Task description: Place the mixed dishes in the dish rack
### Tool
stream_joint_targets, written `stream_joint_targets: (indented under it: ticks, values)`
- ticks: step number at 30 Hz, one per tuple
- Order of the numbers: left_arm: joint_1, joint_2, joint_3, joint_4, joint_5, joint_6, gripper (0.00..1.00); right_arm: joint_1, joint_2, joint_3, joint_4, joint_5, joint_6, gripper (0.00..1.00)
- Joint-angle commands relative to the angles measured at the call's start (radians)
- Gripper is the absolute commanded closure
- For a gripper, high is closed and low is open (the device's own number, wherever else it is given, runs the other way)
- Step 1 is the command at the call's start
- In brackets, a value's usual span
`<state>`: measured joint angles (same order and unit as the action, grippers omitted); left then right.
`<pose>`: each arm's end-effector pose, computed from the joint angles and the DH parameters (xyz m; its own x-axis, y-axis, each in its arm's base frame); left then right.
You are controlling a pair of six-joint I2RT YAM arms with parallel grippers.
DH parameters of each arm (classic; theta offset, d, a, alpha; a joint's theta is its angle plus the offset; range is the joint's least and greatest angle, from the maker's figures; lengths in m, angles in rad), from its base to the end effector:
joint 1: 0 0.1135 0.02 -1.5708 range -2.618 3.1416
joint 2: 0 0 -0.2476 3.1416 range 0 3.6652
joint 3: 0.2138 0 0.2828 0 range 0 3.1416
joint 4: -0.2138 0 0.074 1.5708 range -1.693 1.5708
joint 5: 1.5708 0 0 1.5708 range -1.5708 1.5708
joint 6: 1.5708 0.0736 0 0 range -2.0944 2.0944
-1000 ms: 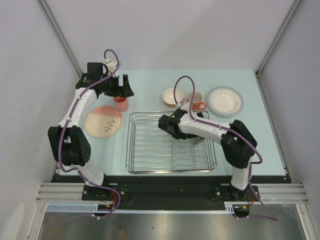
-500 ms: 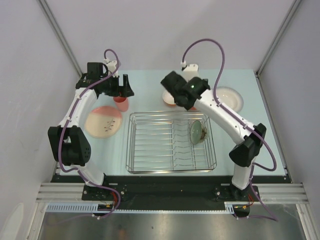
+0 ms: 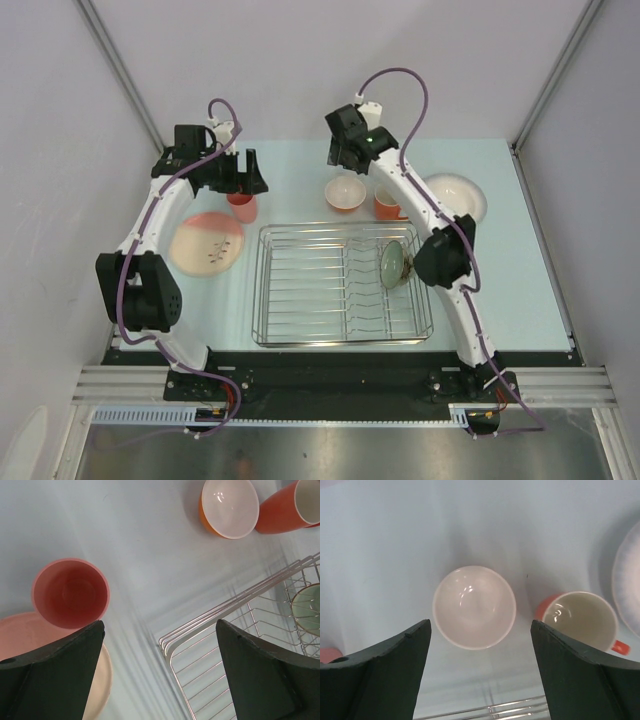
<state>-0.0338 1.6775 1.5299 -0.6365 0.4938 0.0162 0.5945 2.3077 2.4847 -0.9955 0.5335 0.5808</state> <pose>0.4254 -0.0493 0.2804 -0.6998 0.0379 -0.7134 0.3765 0.8682 -0.3232 0.4698 0.2724 0.3043 -0.6123 0.1563 -0.7750 0.1694 0.9834 0.0645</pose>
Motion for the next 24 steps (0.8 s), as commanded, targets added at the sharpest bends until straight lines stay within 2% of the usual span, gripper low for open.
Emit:
stream_joint_targets:
  ticks: [1, 3, 6, 15, 24]
  values:
    - [0.009, -0.024, 0.035, 0.008, 0.019, -0.009, 0.01, 0.013, 0.098, 0.082, -0.025, -0.009, 0.034, 0.14]
    - [0.009, -0.025, 0.030, 0.012, 0.015, -0.009, 0.01, 0.011, 0.081, -0.019, 0.015, -0.016, 0.057, 0.16]
    - [0.009, -0.027, 0.022, 0.014, 0.012, -0.009, 0.01, 0.004, 0.090, -0.087, 0.037, -0.017, 0.108, 0.16]
    - [0.009, -0.019, 0.018, 0.018, 0.014, -0.010, 0.01, -0.009, 0.137, -0.135, 0.023, -0.046, 0.175, 0.18]
    - [0.009, -0.022, 0.013, 0.009, 0.000, -0.010, 0.01, -0.015, 0.193, -0.145, 0.058, -0.066, 0.194, 0.24]
